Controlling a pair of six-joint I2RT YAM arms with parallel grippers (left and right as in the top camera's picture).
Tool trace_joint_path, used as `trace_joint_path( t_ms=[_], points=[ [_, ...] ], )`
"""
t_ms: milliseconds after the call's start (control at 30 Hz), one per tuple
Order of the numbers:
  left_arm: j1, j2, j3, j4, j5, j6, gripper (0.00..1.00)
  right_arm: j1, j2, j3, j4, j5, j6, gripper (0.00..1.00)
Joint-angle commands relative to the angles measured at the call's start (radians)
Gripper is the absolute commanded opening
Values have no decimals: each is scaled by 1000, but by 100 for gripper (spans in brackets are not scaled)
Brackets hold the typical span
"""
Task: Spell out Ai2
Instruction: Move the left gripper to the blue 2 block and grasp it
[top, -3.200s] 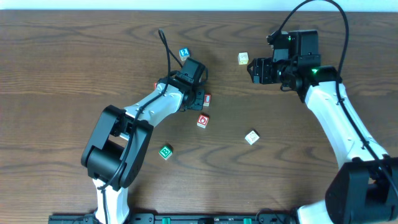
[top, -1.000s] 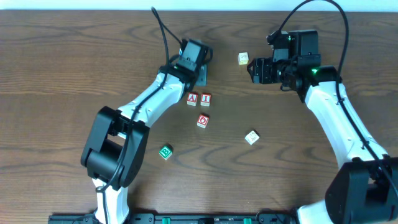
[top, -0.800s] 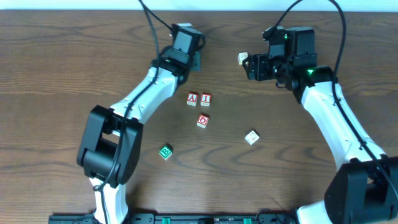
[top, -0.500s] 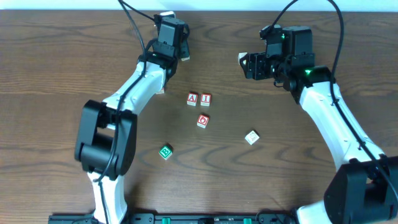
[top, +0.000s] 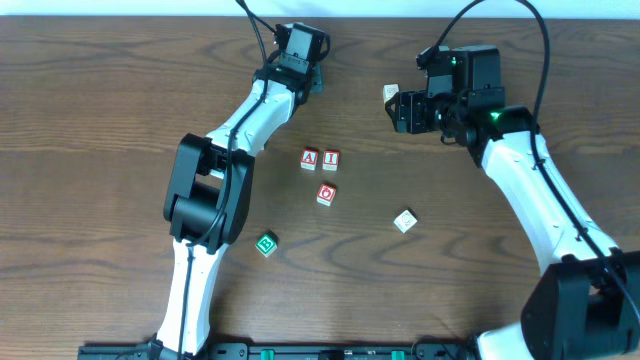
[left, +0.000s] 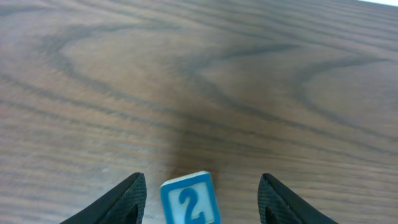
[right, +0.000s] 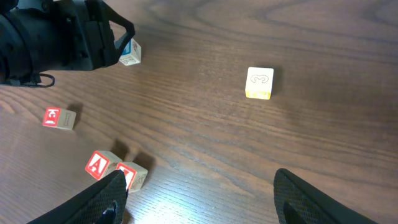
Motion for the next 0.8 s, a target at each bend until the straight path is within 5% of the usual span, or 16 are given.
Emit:
trace_joint_path(
  t_ms=[0, 200, 767],
  points=[
    [1, 13, 24, -21, -60, -48, 60, -4, 1, 20, -1, -10, -14, 75],
    [-5, 13, 24, -70, -54, -164, 63, -4, 1, 20, -1, -10, -14, 75],
    [-16, 64, 24, -51, -25, -196, 65, -4, 1, 20, -9, -10, -14, 75]
  ],
)
